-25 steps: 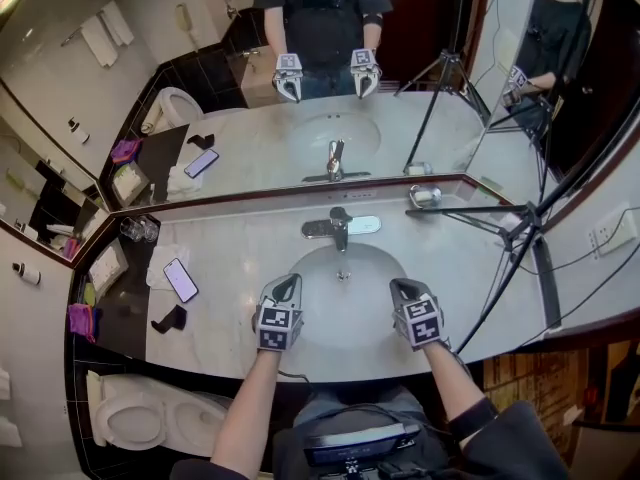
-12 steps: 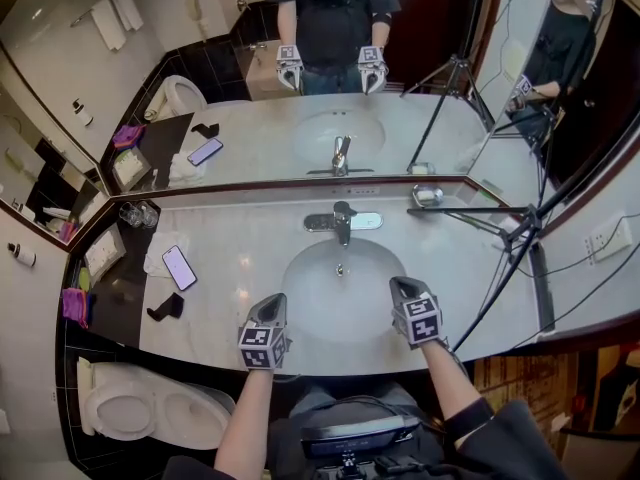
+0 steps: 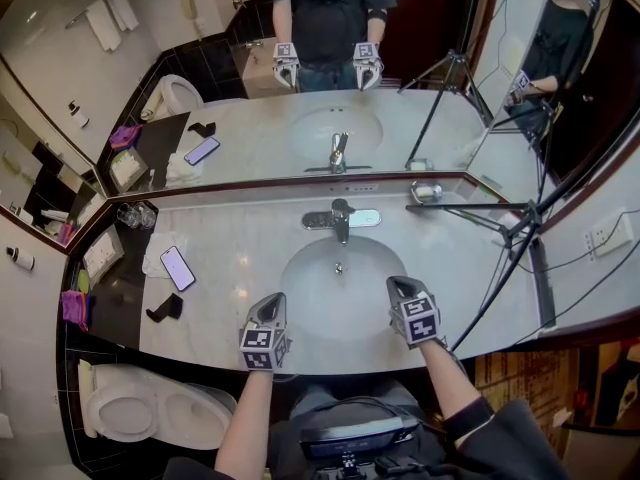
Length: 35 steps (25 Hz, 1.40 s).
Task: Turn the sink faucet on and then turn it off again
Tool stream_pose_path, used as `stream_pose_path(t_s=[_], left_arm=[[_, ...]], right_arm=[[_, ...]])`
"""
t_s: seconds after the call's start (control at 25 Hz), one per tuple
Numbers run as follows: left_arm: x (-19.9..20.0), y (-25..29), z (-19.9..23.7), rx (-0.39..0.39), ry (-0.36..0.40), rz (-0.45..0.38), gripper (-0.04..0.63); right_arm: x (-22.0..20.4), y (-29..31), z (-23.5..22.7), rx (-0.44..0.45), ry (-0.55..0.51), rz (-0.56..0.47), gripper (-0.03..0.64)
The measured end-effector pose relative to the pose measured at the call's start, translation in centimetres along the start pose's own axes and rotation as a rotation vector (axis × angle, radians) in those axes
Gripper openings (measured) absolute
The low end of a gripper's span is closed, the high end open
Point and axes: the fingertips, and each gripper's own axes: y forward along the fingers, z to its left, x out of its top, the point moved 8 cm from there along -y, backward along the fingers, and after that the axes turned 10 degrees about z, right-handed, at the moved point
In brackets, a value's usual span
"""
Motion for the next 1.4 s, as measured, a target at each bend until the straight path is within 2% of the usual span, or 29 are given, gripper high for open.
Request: stream_pose_path(t_s=[0.08, 0.2, 0.48, 0.76, 0.92, 1.08, 1.24, 1.4], left_arm=[[0.3, 0.4, -0.2, -0.002, 0.022, 0.0, 0.003], [1.2, 1.5, -0.6, -0.021, 0.06, -0.001, 0.041], [5.1, 5.8, -2.5, -0.109, 0.216, 0.012, 0.126], [8.9, 12.1, -4.2, -0.149, 0.393, 0.038, 0.201], [10.3, 15.8, -5.0, -0.165, 0.461, 0.057, 0.247], [11.7, 19.0, -6.0, -0.163, 0.607, 0.072, 0.286], [12.9, 22.1, -6.9, -0.153, 0.766, 0.082, 0.29], [13.5, 25.0, -7.8, -0.147, 0.836, 0.084, 0.29]], right_arm=[[0.1, -0.1, 0.0, 0.002, 0.003, 0.001, 0.017], [0.4, 0.0, 0.0, 0.008, 0.009, 0.004, 0.017], [0.9, 1.4, -0.4, 0.018, 0.015, 0.013, 0.017], [1.5, 3.5, -1.4, 0.032, 0.024, 0.02, 0.017], [1.6, 4.6, -1.9, 0.038, 0.032, 0.024, 0.017], [1.6, 5.4, -2.2, 0.043, 0.042, 0.03, 0.017], [1.2, 6.1, -2.6, 0.045, 0.05, 0.043, 0.017], [0.5, 6.8, -3.2, 0.043, 0.064, 0.054, 0.017]])
